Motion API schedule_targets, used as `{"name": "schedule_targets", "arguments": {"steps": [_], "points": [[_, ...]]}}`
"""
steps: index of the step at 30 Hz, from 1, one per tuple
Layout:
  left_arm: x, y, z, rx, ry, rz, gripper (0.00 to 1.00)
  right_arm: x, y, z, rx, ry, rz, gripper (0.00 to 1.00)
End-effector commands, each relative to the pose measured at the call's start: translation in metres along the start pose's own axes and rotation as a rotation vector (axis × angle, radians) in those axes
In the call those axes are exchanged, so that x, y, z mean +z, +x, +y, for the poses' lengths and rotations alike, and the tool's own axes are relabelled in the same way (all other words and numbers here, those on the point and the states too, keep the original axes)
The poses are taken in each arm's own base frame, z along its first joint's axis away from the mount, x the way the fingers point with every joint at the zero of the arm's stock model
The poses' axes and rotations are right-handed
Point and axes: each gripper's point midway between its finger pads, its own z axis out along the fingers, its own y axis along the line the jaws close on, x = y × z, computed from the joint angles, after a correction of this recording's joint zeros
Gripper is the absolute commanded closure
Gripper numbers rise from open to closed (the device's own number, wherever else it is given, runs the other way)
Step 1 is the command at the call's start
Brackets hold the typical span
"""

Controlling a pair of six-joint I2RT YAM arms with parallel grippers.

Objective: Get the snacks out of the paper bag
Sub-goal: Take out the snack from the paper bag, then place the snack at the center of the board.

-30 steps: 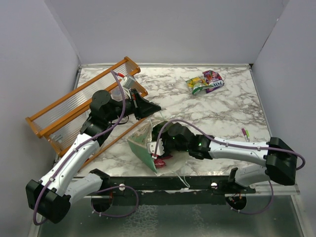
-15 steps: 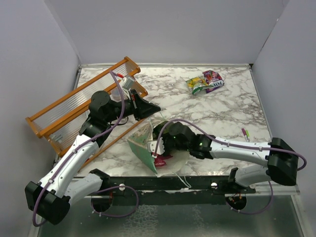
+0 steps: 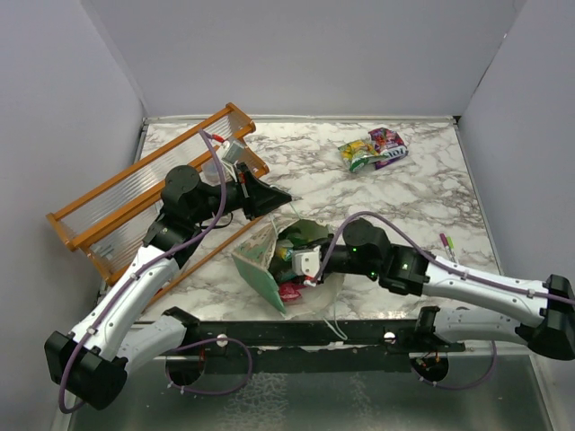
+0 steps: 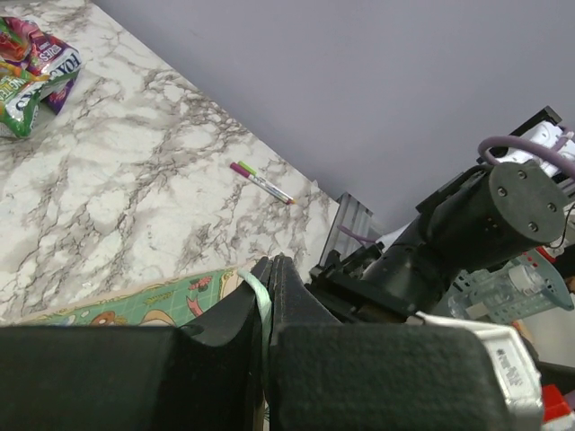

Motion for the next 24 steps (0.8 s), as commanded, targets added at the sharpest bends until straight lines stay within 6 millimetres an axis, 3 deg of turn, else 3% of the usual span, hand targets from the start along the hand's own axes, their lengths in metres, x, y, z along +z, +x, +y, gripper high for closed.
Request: {"name": "schedule_targets", "arguments": {"steps": [1, 6, 11, 17, 20, 24], "points": [[-0.003, -0.006, -0.001, 0.033, -0.021, -0.026, 1.00, -0.035, -0.042, -0.019, 0.054, 0.052, -0.122, 0.99], [-0.003, -0.006, 0.003, 0.042, -0.041, -0.022, 1.00, -0.078, -0.066, -0.035, 0.098, 0.115, -0.182, 0.99], [-0.003, -0.007, 0.007, 0.043, -0.063, -0.027, 1.00, -0.136, -0.110, -0.045, 0.064, 0.126, -0.329, 0.99], [-0.003, -0.006, 0.012, 0.037, -0.084, -0.030, 1.00, -0.213, -0.155, -0.082, 0.034, 0.347, -0.539, 0.99], [-0.004, -0.005, 0.013, 0.040, -0.090, -0.028, 1.00, -0.237, -0.159, -0.106, 0.043, 0.512, -0.579, 0.99], [-0.005, -0.007, 0.011, 0.048, -0.093, -0.025, 1.00, -0.248, -0.130, -0.147, 0.130, 0.794, -0.485, 0.99]]}}
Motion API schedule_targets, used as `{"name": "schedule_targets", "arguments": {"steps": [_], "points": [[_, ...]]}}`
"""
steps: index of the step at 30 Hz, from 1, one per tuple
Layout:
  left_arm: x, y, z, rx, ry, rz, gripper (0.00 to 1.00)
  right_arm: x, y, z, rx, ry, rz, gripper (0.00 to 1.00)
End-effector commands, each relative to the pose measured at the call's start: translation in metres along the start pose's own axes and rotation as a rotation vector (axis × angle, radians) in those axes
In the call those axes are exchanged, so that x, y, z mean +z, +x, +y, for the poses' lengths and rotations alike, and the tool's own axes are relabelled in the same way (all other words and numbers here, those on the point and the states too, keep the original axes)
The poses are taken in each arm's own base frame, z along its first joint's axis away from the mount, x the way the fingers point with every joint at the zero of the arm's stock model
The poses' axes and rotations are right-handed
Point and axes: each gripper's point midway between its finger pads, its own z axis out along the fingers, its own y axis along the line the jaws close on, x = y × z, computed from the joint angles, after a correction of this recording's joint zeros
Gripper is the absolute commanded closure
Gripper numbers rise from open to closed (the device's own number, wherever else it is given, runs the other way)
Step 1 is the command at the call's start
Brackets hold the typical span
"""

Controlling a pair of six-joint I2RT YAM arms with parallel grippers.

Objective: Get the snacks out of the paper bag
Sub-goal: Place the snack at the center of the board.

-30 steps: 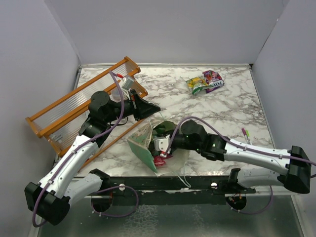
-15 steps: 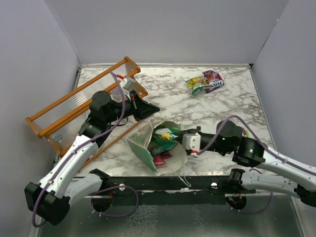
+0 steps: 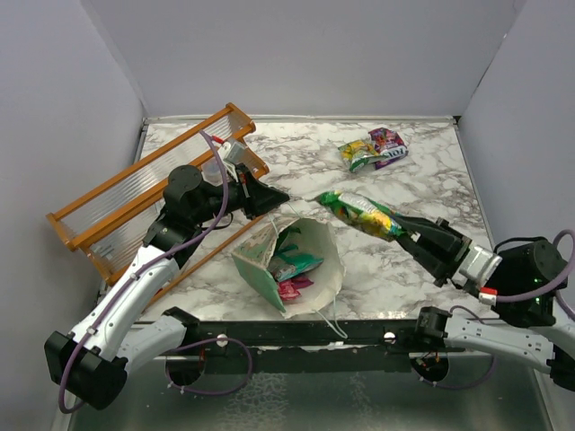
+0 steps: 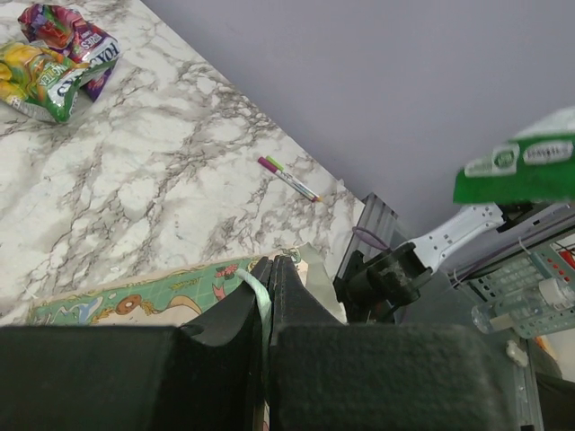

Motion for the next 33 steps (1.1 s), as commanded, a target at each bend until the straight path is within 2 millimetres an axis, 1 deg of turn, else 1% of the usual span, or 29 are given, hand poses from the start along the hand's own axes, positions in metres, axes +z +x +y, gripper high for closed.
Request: {"name": "schedule_targets", "arguments": {"steps": [1, 3, 4, 5, 7, 8, 10, 12, 15, 18, 20, 22, 25, 27, 29, 32, 33], "points": [[-0.004, -0.011, -0.005, 0.043, -0.013, -0.028, 1.00, -0.002, 0.021, -0.065, -0.010, 0.401, 0.082, 0.99], [-0.005, -0.012, -0.006, 0.046, -0.015, -0.028, 1.00, -0.006, 0.044, -0.082, 0.001, 0.546, 0.172, 0.99], [-0.006, -0.012, -0.007, 0.046, -0.014, -0.028, 1.00, -0.006, 0.060, -0.087, 0.000, 0.614, 0.231, 0.99], [-0.006, -0.012, -0.007, 0.047, -0.014, -0.029, 1.00, -0.011, 0.075, -0.093, -0.017, 0.688, 0.300, 0.99], [-0.006, -0.011, -0.007, 0.045, -0.015, -0.026, 1.00, -0.016, 0.102, -0.095, -0.081, 0.778, 0.417, 0.99], [-0.006, -0.011, -0.007, 0.041, -0.015, -0.025, 1.00, -0.019, 0.112, -0.096, -0.114, 0.824, 0.452, 0.99], [-0.006, -0.010, -0.007, 0.038, -0.013, -0.023, 1.00, -0.024, 0.126, -0.096, -0.137, 0.917, 0.468, 0.99], [-0.007, -0.009, -0.008, 0.036, -0.010, -0.021, 1.00, -0.020, 0.148, -0.093, -0.104, 0.944, 0.482, 0.99], [-0.007, -0.008, -0.008, 0.033, -0.008, -0.020, 1.00, -0.013, 0.201, -0.085, 0.033, 0.909, 0.537, 0.99], [-0.008, -0.007, -0.008, 0.031, -0.007, -0.020, 1.00, -0.018, 0.249, -0.082, 0.216, 0.926, 0.547, 0.99], [-0.009, -0.006, -0.009, 0.029, -0.005, -0.021, 1.00, -0.023, 0.276, -0.079, 0.328, 0.951, 0.540, 0.99], [-0.009, -0.005, -0.009, 0.027, -0.005, -0.020, 1.00, -0.021, 0.298, -0.072, 0.454, 0.950, 0.519, 0.99], [-0.009, -0.005, -0.009, 0.023, -0.002, -0.016, 1.00, -0.021, 0.324, -0.068, 0.615, 0.985, 0.471, 0.99], [-0.009, -0.004, -0.010, 0.018, 0.001, -0.015, 1.00, -0.023, 0.335, -0.070, 0.678, 1.026, 0.443, 0.99], [-0.009, -0.004, -0.011, 0.015, 0.006, -0.015, 1.00, -0.027, 0.344, -0.077, 0.750, 1.074, 0.403, 0.99], [-0.009, -0.004, -0.010, 0.014, 0.005, -0.015, 1.00, -0.028, 0.352, -0.094, 0.836, 1.116, 0.306, 0.99], [-0.009, -0.004, -0.010, 0.013, 0.005, -0.016, 1.00, -0.030, 0.359, -0.100, 0.862, 1.140, 0.287, 0.99]]}}
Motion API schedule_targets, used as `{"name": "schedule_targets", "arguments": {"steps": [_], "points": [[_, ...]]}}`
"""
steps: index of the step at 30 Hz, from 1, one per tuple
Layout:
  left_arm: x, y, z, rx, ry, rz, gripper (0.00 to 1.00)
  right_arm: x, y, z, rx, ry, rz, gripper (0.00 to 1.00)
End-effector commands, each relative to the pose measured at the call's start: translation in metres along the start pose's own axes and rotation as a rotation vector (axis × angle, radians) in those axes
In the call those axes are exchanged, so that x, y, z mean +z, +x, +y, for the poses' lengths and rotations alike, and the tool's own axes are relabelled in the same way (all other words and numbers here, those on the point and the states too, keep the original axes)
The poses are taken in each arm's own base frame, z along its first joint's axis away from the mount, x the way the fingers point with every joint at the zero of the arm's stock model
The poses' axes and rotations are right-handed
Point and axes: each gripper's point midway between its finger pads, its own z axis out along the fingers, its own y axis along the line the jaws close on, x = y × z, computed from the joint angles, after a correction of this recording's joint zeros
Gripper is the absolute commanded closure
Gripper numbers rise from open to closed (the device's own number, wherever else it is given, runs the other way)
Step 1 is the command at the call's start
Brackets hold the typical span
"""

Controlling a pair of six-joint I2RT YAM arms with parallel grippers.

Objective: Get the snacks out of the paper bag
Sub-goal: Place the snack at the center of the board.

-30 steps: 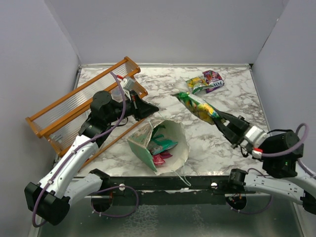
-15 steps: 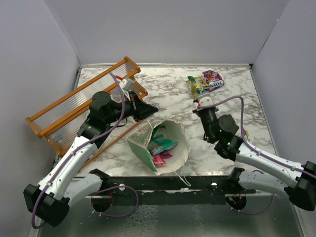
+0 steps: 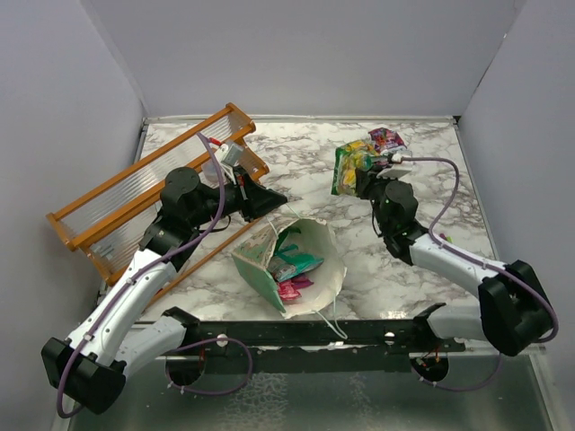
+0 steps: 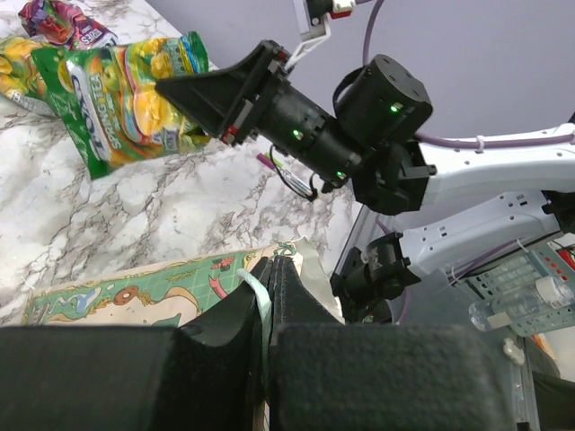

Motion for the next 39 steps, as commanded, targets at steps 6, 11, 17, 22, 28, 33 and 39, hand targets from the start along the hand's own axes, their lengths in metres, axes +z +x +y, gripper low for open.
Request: {"name": "schedule_targets", "arguments": {"steps": [6, 11, 17, 22, 28, 33, 39], "points": [[-0.001, -0.007, -0.008, 0.008, 0.023, -0.026, 1.00, 0.074, -0.059, -0.017, 0.525, -0.008, -0.223, 0.99], [-0.002, -0.010, -0.010, 0.009, 0.022, -0.025, 1.00, 0.126, -0.066, -0.043, 0.653, 0.018, -0.320, 0.99], [-0.003, -0.012, -0.010, 0.012, 0.014, -0.029, 1.00, 0.165, -0.039, -0.072, 0.749, 0.088, -0.350, 0.99], [-0.004, -0.011, -0.010, 0.009, 0.011, -0.026, 1.00, 0.168, 0.038, -0.113, 0.762, 0.249, -0.302, 0.99], [-0.003, -0.010, -0.012, 0.001, 0.017, -0.017, 1.00, 0.162, 0.104, -0.139, 0.783, 0.242, -0.258, 0.99], [-0.004, -0.012, -0.012, 0.002, 0.010, -0.027, 1.00, 0.146, 0.116, -0.159, 0.770, 0.356, -0.220, 0.99], [0.000, -0.010, -0.010, -0.014, 0.021, -0.020, 1.00, 0.148, 0.109, -0.150, 0.739, 0.243, -0.215, 0.89]]}}
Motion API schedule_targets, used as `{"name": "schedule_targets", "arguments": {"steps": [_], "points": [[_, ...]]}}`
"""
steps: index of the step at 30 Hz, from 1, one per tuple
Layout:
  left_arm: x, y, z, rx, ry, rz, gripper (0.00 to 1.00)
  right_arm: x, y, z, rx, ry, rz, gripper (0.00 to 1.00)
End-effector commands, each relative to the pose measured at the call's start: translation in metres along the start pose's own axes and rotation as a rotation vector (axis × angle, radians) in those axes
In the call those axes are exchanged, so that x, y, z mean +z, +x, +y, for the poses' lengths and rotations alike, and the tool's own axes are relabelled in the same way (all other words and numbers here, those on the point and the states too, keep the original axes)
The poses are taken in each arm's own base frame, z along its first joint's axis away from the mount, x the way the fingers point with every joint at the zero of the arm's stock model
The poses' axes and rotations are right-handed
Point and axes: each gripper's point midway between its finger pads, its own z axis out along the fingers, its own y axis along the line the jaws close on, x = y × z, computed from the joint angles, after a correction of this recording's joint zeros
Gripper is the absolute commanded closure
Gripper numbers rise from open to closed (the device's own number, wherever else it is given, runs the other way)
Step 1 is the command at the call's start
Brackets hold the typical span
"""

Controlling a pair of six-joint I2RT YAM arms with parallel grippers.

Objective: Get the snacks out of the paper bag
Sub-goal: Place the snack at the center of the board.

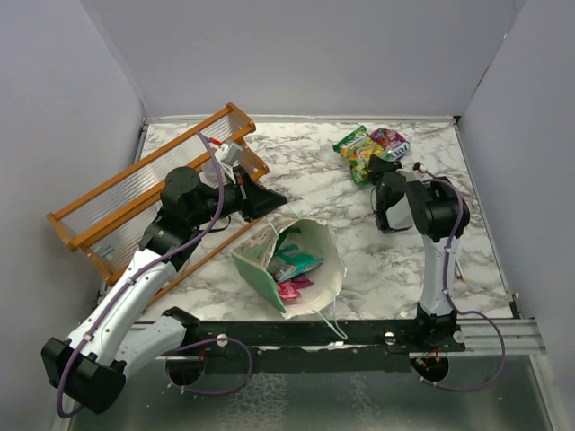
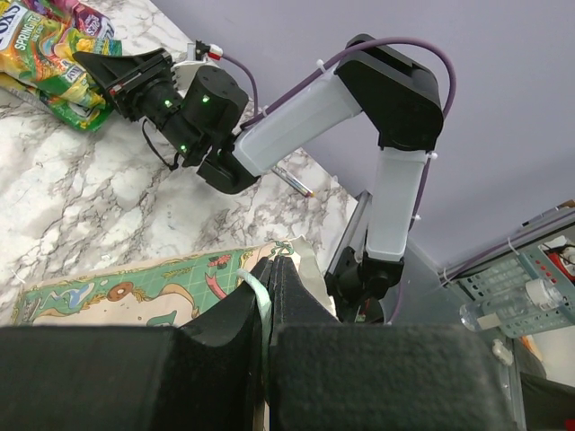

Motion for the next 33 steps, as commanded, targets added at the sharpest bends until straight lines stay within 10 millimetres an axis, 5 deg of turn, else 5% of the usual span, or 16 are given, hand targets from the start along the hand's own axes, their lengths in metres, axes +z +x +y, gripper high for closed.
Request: {"name": "schedule_targets", "arguments": {"steps": [1, 7, 13, 15, 18, 21, 25, 29, 33], "points": [[0.001, -0.011, -0.009, 0.012, 0.026, -0.025, 1.00, -0.003, -0.010, 0.002, -0.046, -0.044, 0.003, 0.80], [-0.001, -0.013, -0.012, 0.016, 0.029, -0.025, 1.00, -0.022, -0.018, 0.040, -0.063, -0.131, 0.075, 0.48], [-0.002, -0.010, -0.009, 0.025, 0.016, -0.022, 1.00, -0.085, -0.033, 0.056, -0.101, -0.153, 0.181, 0.22], [-0.002, -0.010, -0.009, 0.028, 0.017, -0.022, 1.00, -0.100, -0.033, 0.057, -0.158, -0.119, 0.250, 0.02], [-0.002, -0.008, -0.008, 0.032, 0.018, -0.019, 1.00, -0.111, -0.034, 0.034, -0.232, 0.122, 0.363, 0.01], [-0.003, -0.010, -0.009, 0.039, 0.020, -0.025, 1.00, -0.118, -0.052, 0.042, -0.490, 0.146, 0.432, 0.01], [-0.004, -0.009, -0.010, 0.040, 0.021, -0.026, 1.00, -0.139, -0.074, 0.089, -0.553, -0.039, 0.401, 0.01], [-0.005, -0.008, -0.010, 0.044, 0.023, -0.020, 1.00, -0.193, -0.078, 0.170, -0.563, -0.541, 0.375, 0.01], [-0.005, -0.005, -0.011, 0.060, 0.033, -0.008, 1.00, -0.236, -0.073, 0.220, -0.621, -0.845, 0.474, 0.01]]}}
